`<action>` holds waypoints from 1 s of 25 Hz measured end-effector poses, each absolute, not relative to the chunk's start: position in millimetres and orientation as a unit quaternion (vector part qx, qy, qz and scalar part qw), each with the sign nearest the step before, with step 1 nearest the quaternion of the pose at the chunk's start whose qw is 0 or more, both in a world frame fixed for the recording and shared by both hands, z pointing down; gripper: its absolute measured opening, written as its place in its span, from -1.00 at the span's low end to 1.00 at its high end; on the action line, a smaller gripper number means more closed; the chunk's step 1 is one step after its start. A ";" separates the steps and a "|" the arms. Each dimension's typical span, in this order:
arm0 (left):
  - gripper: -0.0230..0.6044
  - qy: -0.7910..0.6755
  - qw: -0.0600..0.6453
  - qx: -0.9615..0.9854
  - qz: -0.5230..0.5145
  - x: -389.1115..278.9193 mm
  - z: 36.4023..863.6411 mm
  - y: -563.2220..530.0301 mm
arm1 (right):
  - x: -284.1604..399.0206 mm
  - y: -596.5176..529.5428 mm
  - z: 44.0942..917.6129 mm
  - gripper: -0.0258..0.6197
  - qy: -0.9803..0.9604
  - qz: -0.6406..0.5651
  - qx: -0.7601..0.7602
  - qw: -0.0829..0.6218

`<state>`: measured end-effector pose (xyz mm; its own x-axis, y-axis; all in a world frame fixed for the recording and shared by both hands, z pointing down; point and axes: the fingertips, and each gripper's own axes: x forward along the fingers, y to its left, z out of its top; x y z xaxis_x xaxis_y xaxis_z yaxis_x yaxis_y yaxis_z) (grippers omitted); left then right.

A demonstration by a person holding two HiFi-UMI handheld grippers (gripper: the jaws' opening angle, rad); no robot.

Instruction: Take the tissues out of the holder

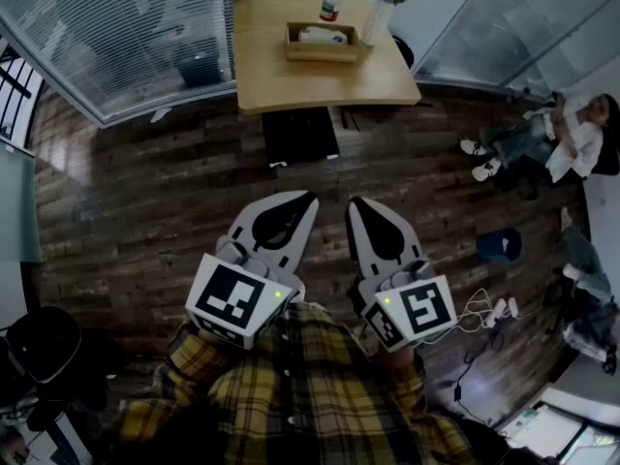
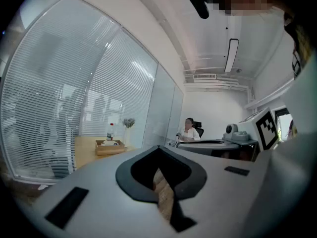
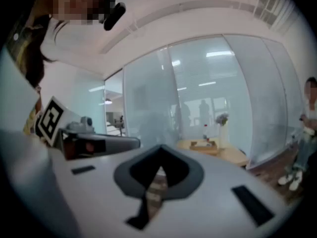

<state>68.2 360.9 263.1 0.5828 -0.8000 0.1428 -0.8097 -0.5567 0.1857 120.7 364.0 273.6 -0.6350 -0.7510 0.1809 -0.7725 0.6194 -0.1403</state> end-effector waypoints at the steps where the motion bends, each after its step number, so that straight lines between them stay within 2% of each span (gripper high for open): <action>1: -0.90 -0.453 0.118 0.883 0.020 69.5 265.1 360.3 | 121.1 362.2 273.9 -0.88 -0.898 0.103 0.424 0.052; 25: -0.90 -0.473 0.123 0.873 -0.004 84.1 262.8 371.4 | 148.3 378.5 276.3 -0.88 -0.907 0.110 0.406 0.029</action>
<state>84.1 371.4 262.8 0.5529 -0.8259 0.1102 -0.8241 -0.5226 0.2184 148.3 378.5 276.3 -0.6689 -0.7296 0.1423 -0.7425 0.6463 -0.1761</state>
